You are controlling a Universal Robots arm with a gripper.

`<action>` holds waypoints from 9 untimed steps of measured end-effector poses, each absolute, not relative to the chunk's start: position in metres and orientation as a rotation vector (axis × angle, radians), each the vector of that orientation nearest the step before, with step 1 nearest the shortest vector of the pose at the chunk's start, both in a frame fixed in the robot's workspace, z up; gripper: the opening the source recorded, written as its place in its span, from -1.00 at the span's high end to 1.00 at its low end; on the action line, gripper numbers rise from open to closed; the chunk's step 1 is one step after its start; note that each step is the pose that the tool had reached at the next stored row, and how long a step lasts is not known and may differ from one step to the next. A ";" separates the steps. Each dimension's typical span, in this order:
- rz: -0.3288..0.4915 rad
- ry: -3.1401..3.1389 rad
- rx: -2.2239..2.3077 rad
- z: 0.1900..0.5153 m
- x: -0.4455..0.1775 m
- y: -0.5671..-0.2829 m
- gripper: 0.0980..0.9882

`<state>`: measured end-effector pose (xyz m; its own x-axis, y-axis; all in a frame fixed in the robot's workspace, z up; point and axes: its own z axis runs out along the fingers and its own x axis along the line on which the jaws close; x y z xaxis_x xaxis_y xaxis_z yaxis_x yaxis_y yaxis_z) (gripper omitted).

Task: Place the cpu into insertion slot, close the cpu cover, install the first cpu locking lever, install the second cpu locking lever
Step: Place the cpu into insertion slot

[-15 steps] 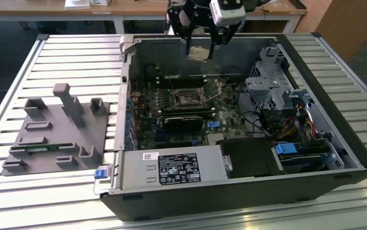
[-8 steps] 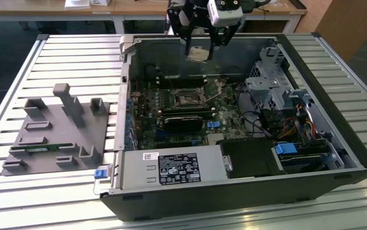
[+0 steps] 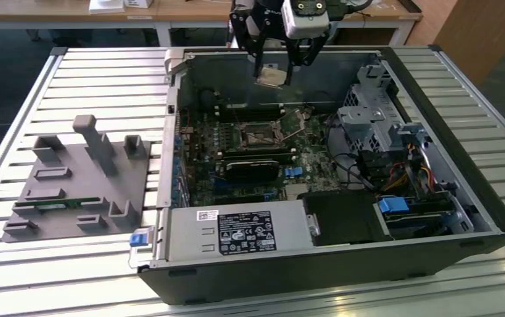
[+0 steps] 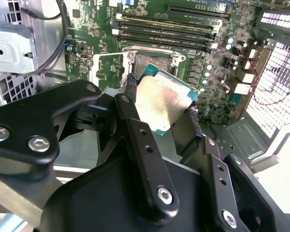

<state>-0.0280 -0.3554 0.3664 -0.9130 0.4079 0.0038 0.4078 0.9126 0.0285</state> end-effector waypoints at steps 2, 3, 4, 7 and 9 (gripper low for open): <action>0.044 3.067 0.669 0.366 -0.029 -0.355 0.01; 0.044 3.065 0.676 0.366 -0.029 -0.355 0.01; 0.044 3.064 0.682 0.365 -0.029 -0.355 0.01; 0.044 3.059 0.700 0.365 -0.029 -0.355 0.01; 0.044 3.057 0.711 0.364 -0.029 -0.355 0.01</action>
<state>-0.0294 -0.3555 0.3643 -0.8975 0.4411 0.0035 0.4410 0.8971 0.0279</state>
